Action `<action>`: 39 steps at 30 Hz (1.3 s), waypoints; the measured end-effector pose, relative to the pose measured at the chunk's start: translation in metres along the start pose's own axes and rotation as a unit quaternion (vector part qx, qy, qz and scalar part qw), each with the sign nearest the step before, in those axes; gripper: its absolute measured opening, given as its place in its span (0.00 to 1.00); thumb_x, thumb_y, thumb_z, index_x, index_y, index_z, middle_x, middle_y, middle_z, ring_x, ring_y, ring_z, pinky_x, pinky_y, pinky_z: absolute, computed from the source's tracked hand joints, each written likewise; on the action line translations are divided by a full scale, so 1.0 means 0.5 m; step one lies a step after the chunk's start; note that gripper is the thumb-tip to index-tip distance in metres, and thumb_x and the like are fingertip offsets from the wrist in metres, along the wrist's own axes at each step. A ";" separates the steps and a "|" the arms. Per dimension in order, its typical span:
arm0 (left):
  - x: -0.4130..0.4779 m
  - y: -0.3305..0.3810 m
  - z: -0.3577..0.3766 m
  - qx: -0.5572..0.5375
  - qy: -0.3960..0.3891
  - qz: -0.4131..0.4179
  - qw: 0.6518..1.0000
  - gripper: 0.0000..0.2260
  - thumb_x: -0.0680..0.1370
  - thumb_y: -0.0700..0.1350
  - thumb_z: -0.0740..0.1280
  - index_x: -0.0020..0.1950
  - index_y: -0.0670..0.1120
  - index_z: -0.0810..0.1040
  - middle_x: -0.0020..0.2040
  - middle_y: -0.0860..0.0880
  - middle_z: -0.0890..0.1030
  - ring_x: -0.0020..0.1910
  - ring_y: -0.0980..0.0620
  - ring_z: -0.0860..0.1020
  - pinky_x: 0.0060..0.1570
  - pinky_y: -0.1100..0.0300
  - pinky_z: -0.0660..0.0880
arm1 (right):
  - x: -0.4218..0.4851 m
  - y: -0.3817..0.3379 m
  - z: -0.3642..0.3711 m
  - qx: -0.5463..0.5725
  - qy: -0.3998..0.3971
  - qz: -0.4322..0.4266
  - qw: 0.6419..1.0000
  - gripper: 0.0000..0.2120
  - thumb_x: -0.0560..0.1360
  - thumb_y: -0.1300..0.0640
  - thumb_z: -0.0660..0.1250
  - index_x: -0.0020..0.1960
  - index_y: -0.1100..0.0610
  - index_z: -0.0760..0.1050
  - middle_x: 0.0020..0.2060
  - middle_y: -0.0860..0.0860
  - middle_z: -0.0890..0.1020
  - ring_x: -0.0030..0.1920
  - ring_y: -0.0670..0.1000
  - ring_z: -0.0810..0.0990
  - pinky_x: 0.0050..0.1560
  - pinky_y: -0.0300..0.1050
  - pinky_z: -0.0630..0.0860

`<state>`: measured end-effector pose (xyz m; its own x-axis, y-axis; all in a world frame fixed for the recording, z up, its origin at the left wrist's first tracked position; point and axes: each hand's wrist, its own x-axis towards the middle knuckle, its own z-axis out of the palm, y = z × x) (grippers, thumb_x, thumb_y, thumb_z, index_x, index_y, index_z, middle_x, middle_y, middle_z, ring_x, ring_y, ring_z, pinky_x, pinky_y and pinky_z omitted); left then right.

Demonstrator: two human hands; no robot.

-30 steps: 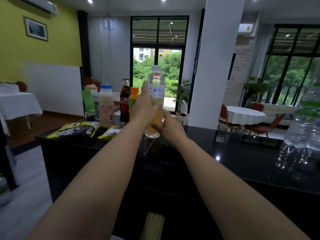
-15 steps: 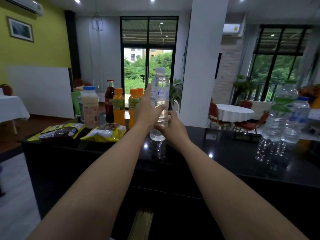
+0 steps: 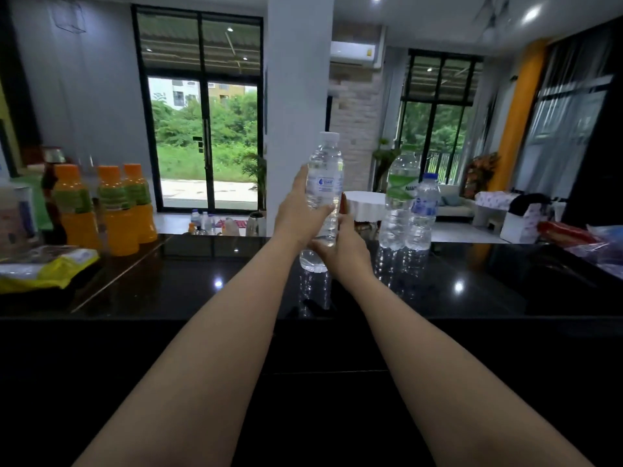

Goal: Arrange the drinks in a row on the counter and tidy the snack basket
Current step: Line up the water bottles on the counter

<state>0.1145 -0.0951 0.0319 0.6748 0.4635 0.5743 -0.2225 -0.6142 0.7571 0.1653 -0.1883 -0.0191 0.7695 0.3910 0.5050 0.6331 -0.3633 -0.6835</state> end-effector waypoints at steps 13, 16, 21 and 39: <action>0.087 -0.010 0.177 0.028 -0.022 -0.024 0.999 0.40 0.74 0.50 0.72 0.77 0.62 0.50 0.72 0.47 0.70 0.69 0.46 0.70 0.64 0.47 0.71 | 0.116 0.144 -0.072 0.000 0.020 0.040 0.999 0.35 0.73 0.48 0.73 0.72 0.54 0.59 0.66 0.56 0.74 0.62 0.58 0.75 0.54 0.51 0.72; 0.109 -0.024 0.203 0.017 -0.023 -0.038 0.999 0.41 0.73 0.49 0.73 0.77 0.63 0.51 0.71 0.48 0.71 0.69 0.48 0.71 0.64 0.52 0.71 | 0.142 0.166 -0.075 0.014 0.023 0.056 0.998 0.35 0.73 0.48 0.73 0.72 0.51 0.57 0.63 0.56 0.76 0.59 0.59 0.77 0.50 0.50 0.73; 0.135 -0.041 0.240 0.023 -0.015 -0.036 0.999 0.39 0.74 0.47 0.72 0.77 0.62 0.52 0.71 0.49 0.71 0.68 0.49 0.72 0.58 0.60 0.67 | 0.167 0.188 -0.071 0.005 0.053 0.060 0.997 0.34 0.74 0.47 0.71 0.73 0.49 0.58 0.66 0.56 0.70 0.59 0.59 0.74 0.50 0.51 0.72; 0.162 -0.066 0.287 0.024 -0.008 -0.035 0.999 0.34 0.76 0.48 0.70 0.76 0.62 0.54 0.68 0.48 0.75 0.68 0.51 0.72 0.61 0.56 0.70 | 0.177 0.194 -0.073 -0.110 0.106 0.054 0.987 0.32 0.76 0.49 0.67 0.75 0.51 0.56 0.71 0.57 0.63 0.60 0.62 0.75 0.48 0.51 0.71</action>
<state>0.2771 -0.1290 0.0089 0.6984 0.4973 0.5147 -0.1395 -0.6108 0.7794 0.2977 -0.2196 -0.0216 0.8193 0.1630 0.5497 0.5309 -0.5777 -0.6200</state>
